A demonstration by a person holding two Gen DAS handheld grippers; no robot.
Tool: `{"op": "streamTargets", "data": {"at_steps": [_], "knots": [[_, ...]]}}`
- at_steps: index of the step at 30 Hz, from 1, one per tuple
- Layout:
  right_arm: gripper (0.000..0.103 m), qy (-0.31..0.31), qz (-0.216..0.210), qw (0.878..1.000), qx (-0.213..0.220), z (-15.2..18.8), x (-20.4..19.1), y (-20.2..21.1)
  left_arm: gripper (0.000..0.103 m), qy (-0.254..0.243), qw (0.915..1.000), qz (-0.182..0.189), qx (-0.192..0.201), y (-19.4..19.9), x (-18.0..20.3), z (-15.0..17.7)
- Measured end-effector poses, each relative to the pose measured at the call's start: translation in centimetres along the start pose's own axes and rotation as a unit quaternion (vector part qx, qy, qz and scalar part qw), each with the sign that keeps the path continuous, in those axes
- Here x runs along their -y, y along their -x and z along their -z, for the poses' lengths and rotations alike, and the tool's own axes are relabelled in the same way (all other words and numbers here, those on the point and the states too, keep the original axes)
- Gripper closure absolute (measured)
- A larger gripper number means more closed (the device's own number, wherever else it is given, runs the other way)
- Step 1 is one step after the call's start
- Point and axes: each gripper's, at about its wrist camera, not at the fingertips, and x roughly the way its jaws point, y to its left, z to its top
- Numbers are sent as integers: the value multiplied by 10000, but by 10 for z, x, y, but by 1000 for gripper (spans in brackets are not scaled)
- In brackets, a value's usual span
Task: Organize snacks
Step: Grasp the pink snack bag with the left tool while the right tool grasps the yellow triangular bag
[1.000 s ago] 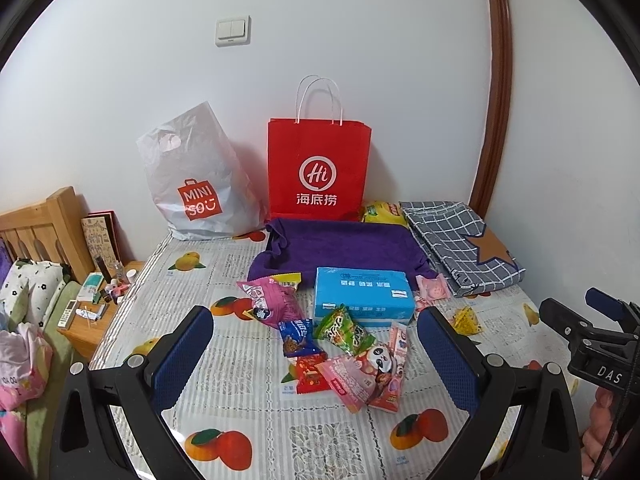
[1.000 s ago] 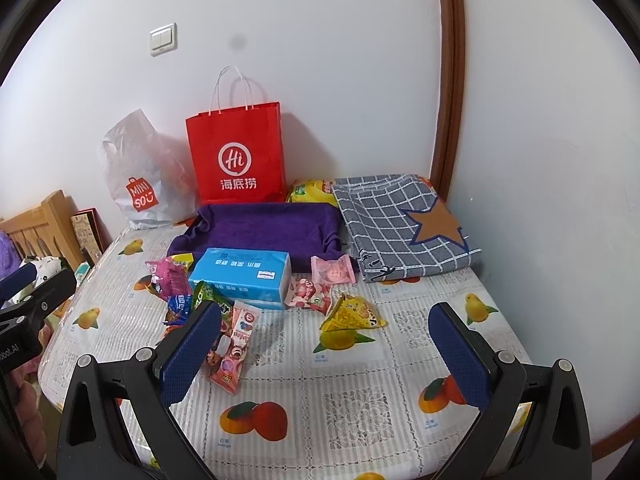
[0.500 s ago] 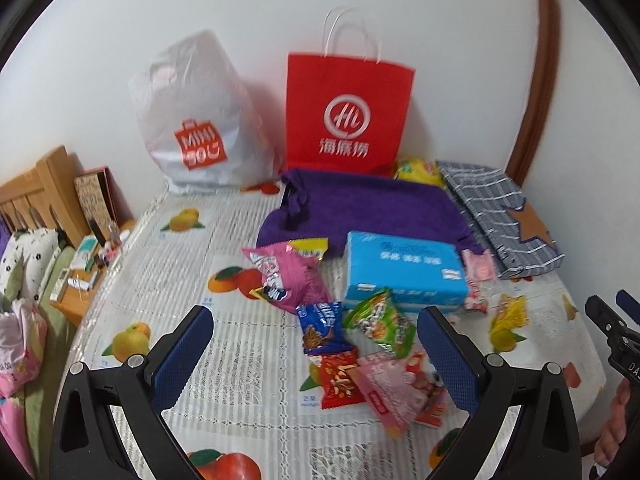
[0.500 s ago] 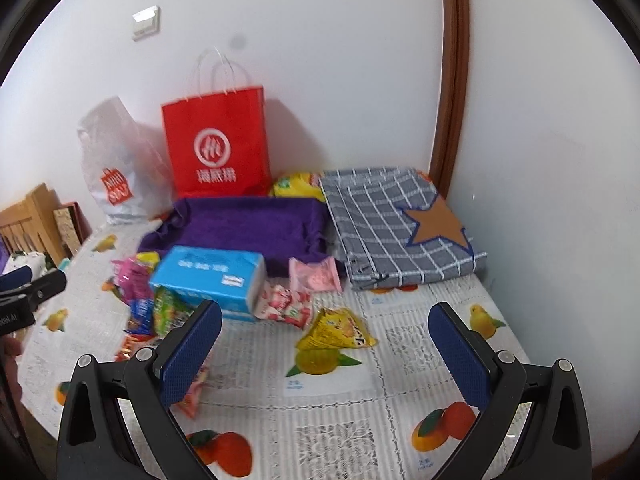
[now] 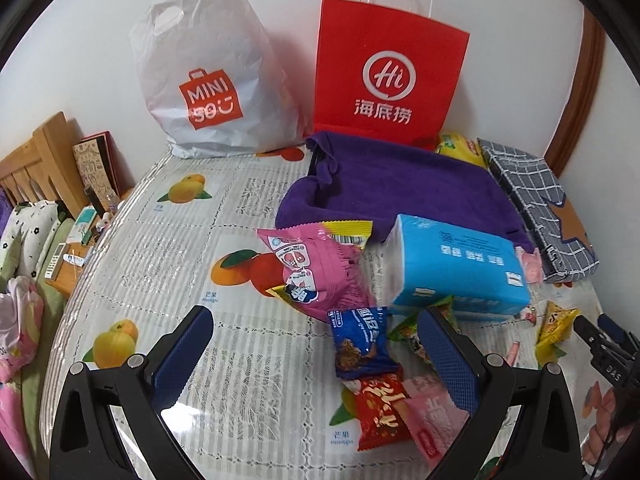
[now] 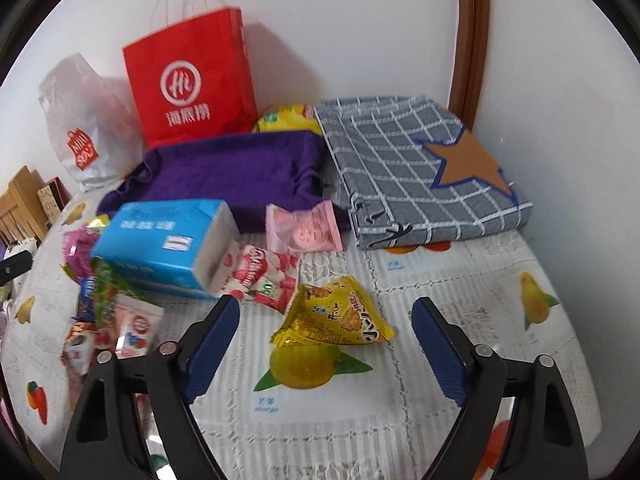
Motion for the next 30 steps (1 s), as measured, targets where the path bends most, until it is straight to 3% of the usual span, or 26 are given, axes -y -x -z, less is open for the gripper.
{"op": "streamTargets", "data": {"at_steps": [4,15,19,30], "knots": [[22,-81,-51,9997,-207,1,5,-23,1,130,9996,80,-236,-12,-6,-3],[32,16,84,9978,-653,7,3,-66,1,144,9994,101,-314,-39,-12,-6],[40,36,59,9980,-625,8,3,-63,1,105,9994,22,-337,-54,-9,-13],[42,111,-99,9987,-479,4,1,-42,1,104,9985,-50,-533,-96,-5,-27]]}}
